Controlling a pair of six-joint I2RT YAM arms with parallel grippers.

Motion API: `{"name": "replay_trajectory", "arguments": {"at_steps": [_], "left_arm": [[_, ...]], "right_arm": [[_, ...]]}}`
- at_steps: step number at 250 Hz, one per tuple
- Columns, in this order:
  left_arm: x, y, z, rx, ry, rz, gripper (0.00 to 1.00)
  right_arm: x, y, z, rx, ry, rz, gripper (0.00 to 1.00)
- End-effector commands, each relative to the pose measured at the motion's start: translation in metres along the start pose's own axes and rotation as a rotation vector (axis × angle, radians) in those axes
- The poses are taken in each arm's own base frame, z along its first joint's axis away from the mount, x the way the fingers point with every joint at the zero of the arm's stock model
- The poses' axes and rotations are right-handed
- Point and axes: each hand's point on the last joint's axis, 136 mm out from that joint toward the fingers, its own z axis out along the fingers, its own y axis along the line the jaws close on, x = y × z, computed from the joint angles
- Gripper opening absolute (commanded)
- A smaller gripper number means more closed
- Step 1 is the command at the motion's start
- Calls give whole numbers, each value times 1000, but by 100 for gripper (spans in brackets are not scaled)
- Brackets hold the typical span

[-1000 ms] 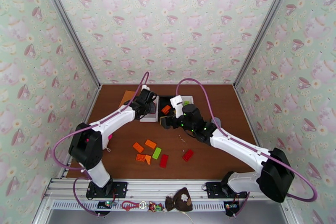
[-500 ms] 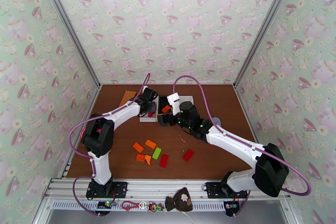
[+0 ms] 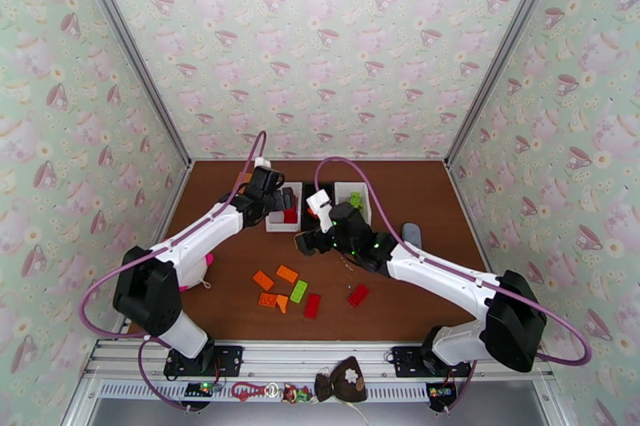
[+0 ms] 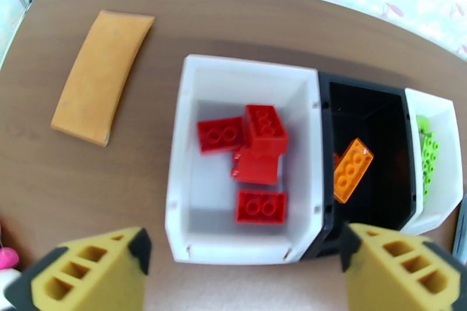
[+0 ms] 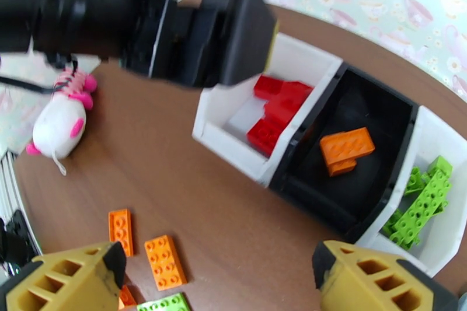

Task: Sort the legos into containers by color

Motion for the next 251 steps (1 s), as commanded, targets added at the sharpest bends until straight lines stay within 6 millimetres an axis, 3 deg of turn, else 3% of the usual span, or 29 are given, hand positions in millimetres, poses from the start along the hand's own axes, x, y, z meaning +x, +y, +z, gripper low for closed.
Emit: {"name": "replay_trajectory", "arguments": {"at_steps": [1,60,96,174,251], "left_arm": [[6,17,-8,-2,2,-52,99],[12,52,-15,8,-2,-141,99],[14,67,-19,-14,-5,-162,100],[11,73,-23,-18,-21,-170,98],[12,73,-22,-17,-26,-165,98]], "right_arm": [[15,16,11,17,66,-68,90],[58,63,40,-58,208,-156,90],[77,76,59,-95,267,-170,90],[111,71,93,-65,400,-242,89],[129,69,110,-68,440,-231,77]]}}
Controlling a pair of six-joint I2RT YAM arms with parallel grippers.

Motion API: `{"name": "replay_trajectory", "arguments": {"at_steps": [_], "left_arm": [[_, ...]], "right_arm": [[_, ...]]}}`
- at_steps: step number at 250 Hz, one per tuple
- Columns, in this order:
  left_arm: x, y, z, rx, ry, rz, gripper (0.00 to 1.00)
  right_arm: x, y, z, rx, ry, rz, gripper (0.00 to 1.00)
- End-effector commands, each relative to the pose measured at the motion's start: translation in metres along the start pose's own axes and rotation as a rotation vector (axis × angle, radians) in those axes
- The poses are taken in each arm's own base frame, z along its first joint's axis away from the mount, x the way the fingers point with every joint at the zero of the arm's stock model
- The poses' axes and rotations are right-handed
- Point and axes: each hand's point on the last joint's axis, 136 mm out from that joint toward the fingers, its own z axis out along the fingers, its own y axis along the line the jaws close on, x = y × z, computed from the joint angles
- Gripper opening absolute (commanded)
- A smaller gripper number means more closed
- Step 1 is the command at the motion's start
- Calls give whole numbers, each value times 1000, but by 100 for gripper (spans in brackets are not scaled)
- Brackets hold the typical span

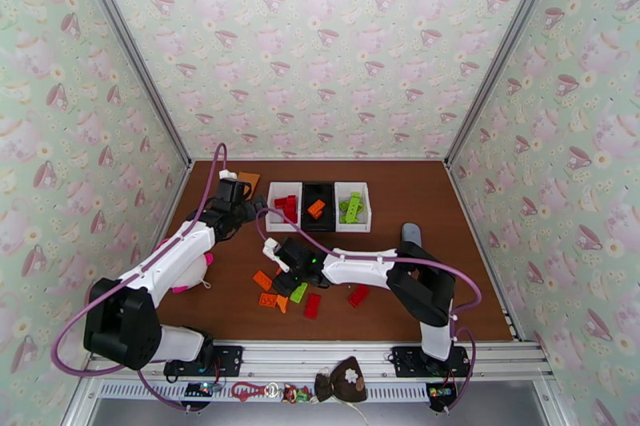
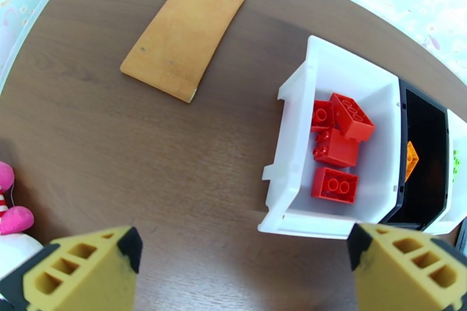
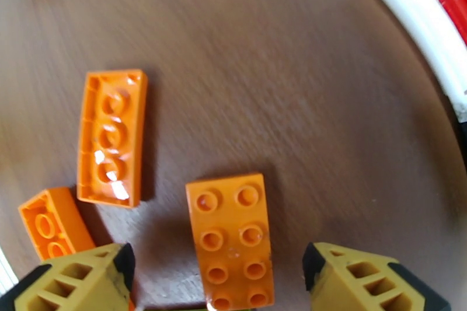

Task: Sort the legos into containers by color

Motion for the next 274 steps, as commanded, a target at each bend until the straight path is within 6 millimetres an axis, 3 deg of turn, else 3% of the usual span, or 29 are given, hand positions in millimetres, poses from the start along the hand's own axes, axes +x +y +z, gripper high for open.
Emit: {"name": "replay_trajectory", "arguments": {"at_steps": [1,51,125,153,213,228,232,274], "left_arm": [[-6,-3,-6,33,-27,-9,98],[-6,0,-7,19,-35,-10,98],[-8,0,-6,13,-41,-2,98],[-9,1,-4,6,-42,1,98],[-12,-9,-2,57,-69,2,98],[-16,-17,-4,86,-91,7,98],[-7,-15,0,82,-73,15,99],[-5,-32,-4,131,-132,115,100]], "right_arm": [[-9,1,5,-9,-11,4,77],[-2,2,15,-19,12,26,67],[-2,-2,14,6,25,26,36],[-6,-2,9,5,14,25,33],[-22,-13,-17,21,-78,75,33],[-26,-21,-27,29,-113,114,33],[-27,-23,-30,34,-122,125,33],[-37,-51,-62,98,-222,231,31]]}}
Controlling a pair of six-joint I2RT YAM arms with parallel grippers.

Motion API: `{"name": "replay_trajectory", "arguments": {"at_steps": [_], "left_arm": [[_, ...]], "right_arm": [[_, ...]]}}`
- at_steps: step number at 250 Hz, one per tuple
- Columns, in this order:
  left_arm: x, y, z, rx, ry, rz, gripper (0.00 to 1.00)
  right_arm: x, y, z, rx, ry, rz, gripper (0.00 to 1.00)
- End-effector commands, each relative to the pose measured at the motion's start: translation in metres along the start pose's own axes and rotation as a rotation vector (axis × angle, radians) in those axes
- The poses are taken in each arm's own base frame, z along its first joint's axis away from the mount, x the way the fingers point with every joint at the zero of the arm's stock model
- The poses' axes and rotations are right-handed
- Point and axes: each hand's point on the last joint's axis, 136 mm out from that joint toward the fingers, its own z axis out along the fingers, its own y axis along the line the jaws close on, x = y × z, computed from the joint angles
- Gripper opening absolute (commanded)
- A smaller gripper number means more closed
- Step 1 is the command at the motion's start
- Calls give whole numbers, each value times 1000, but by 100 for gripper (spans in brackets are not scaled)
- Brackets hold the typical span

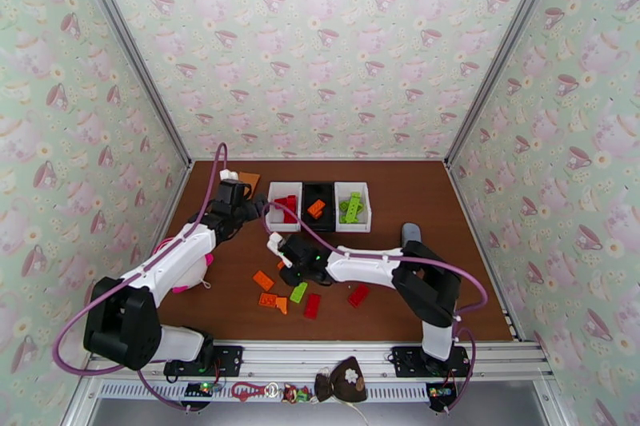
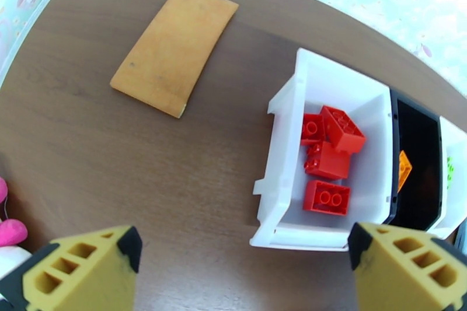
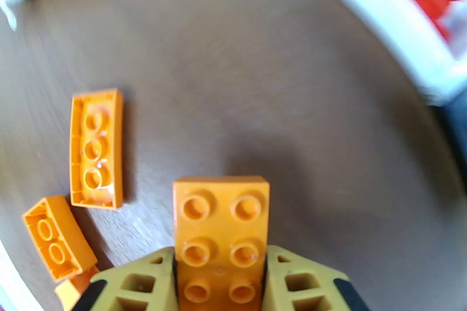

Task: Sort the legos into containers by color

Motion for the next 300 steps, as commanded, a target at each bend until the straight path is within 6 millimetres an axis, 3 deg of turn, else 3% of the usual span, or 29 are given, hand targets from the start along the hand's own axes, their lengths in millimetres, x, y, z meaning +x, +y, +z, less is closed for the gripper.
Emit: {"name": "replay_trajectory", "arguments": {"at_steps": [1,40,78,141,201,249,300], "left_arm": [[-10,-21,-11,83,-84,78,100],[-10,-45,-23,215,-164,196,100],[7,-68,-28,335,-203,360,100],[30,-101,-46,504,-241,537,100],[47,-131,-79,708,-251,684,100],[54,-141,-91,758,-275,736,100],[57,-145,-96,783,-271,757,100]], "right_arm": [[-27,-19,-28,53,-129,103,30],[-40,-41,-56,78,-231,204,27],[-53,-76,-79,165,-326,305,27],[-77,-130,-99,249,-417,436,27],[-83,-178,-81,367,-349,521,25],[-88,-200,-53,388,-294,544,26],[-86,-210,-27,384,-250,548,28]]}}
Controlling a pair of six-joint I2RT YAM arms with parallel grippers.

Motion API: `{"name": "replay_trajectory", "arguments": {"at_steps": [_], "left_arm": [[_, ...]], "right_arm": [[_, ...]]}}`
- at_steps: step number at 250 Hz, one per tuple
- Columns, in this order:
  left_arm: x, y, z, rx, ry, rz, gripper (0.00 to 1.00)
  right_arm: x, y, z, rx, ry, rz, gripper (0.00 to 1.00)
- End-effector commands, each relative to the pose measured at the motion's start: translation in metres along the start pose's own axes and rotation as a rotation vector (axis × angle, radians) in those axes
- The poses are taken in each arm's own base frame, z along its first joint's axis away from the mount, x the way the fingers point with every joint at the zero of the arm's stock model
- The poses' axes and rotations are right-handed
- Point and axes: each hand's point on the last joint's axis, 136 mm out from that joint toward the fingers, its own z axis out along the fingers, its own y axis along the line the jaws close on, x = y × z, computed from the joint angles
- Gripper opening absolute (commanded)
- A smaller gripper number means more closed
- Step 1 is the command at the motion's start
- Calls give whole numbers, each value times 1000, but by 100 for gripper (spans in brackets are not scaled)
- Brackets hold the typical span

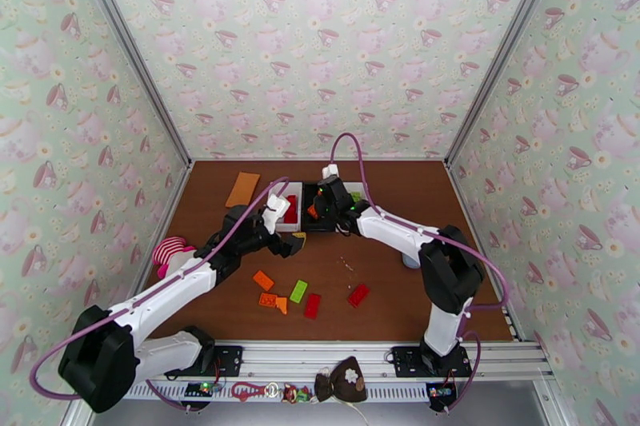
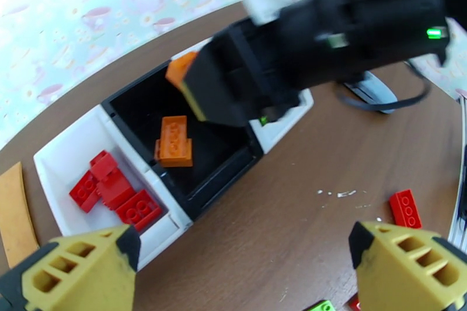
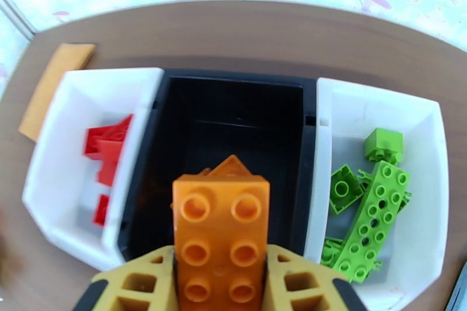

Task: Sort the legos into containers by color

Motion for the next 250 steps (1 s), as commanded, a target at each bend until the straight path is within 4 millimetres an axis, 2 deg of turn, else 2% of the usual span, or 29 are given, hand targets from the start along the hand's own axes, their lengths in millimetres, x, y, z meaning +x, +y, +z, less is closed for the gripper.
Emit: {"name": "replay_trajectory", "arguments": {"at_steps": [1,38,60,69,99,106,133,159,191,250], "left_arm": [[-12,-10,-5,43,-45,55,100],[-14,-13,-6,58,-67,71,100],[-15,-13,-6,56,-64,70,100],[-15,-15,-6,58,-62,70,100],[-17,-1,-11,-20,-61,11,100],[-11,2,-12,-39,-51,-4,100],[-3,13,-19,-122,-23,-74,100],[13,25,-24,-201,49,-163,100],[44,41,-32,-327,184,-281,100],[96,33,-49,-368,459,-388,100]], "right_arm": [[-5,1,8,2,11,13,28],[0,0,20,21,33,-3,30],[-3,0,18,23,27,-9,34],[-5,0,16,21,23,-11,38],[-10,0,6,9,13,-28,56],[-12,1,2,4,9,-31,60],[-19,0,-16,-15,-15,-45,68],[-25,0,-37,-51,-52,-60,74],[-28,1,-65,-106,-96,-98,80],[-12,-1,-109,-200,-114,-166,89]]}}
